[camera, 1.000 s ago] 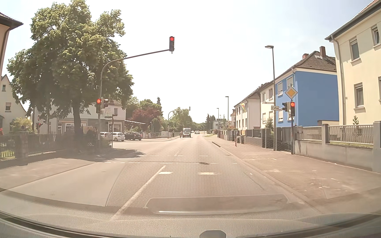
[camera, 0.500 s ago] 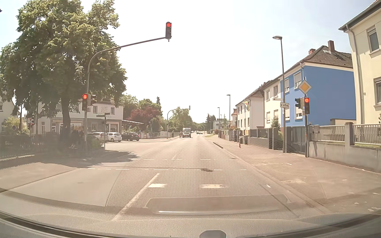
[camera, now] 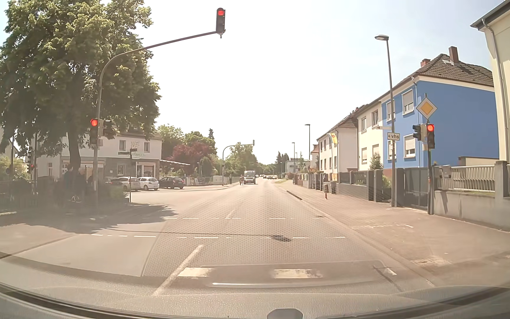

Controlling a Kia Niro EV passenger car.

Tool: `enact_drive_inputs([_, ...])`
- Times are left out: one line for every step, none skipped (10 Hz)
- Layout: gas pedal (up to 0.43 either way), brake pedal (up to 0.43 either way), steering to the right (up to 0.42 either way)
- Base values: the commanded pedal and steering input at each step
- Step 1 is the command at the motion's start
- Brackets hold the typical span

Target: Follow the waypoints while adhering to traffic rules and regulations

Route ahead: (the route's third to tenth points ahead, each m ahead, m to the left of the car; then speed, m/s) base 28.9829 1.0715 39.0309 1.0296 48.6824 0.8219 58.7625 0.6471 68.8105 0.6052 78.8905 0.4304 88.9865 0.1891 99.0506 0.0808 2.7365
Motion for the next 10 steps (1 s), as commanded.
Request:
enact_drive_inputs([0.000,0.311,0.001])
enact_drive_inputs([0.000,0.311,0.001])
enact_drive_inputs([0.000,0.311,0.001])
enact_drive_inputs([0.000,0.311,0.001])
enact_drive_inputs([0.000,0.311,0.001])
enact_drive_inputs([0.000,0.311,0.001])
enact_drive_inputs([0.000,0.311,0.001])
enact_drive_inputs([0.000,0.311,0.001])
enact_drive_inputs([0.000,0.311,0.001])
enact_drive_inputs([0.000,0.299,0.001])
